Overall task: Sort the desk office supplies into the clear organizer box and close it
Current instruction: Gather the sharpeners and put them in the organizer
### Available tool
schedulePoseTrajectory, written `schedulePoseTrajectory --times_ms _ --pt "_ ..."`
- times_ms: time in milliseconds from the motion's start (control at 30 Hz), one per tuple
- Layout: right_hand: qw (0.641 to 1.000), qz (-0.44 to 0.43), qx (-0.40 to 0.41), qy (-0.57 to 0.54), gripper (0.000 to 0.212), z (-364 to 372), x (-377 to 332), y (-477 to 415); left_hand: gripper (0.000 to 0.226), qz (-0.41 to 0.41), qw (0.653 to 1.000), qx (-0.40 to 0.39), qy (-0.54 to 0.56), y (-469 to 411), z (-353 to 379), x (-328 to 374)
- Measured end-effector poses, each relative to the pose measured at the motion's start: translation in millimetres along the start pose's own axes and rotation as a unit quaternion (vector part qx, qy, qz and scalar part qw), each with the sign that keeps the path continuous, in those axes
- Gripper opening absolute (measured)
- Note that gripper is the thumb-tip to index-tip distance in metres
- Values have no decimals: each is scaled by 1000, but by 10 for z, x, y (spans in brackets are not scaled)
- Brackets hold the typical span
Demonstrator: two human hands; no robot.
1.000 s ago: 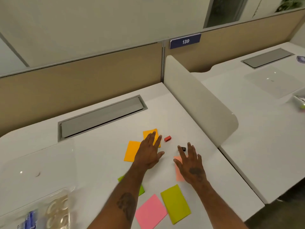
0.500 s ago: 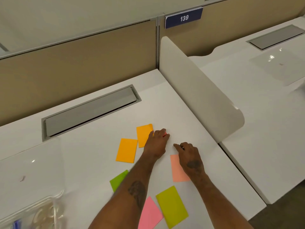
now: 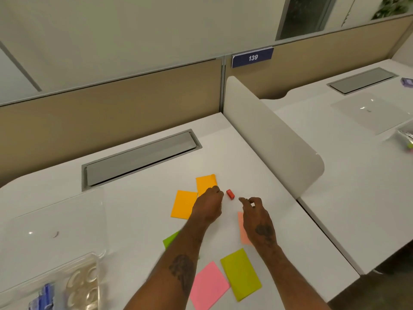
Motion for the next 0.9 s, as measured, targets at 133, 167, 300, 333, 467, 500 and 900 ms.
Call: schedulePoseTrajectory --times_ms 133,167,300,333,467,500,900 --pt "999 -35 23 33 44 -2 83 187 53 -5 999 -29 24 80 51 30" --pt "999 -28 14 24 44 -28 121 231 59 -5 999 -43 18 71 80 62" --pt "999 -14 9 32 44 -132 344 296 67 7 998 -69 -6 -81 146 214" --pt "999 -8 3 31 45 -160 407 304 65 12 997 -75 -15 -125 154 259" --pt "999 21 -34 25 46 -271 594 303 56 18 995 -86 -55 -230 207 407" --pt "999 22 -37 26 47 -288 620 308 53 15 994 -85 -62 -225 225 436" --pt "999 -22 2 42 45 -322 354 458 21 12 999 -9 -50 126 122 429"
Point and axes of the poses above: each hand's wrist, its own y-axis away from the middle knuckle, its own z-axis out of the palm, x = y × z, the point moved 2 cm from there along -y, towards the middle knuckle
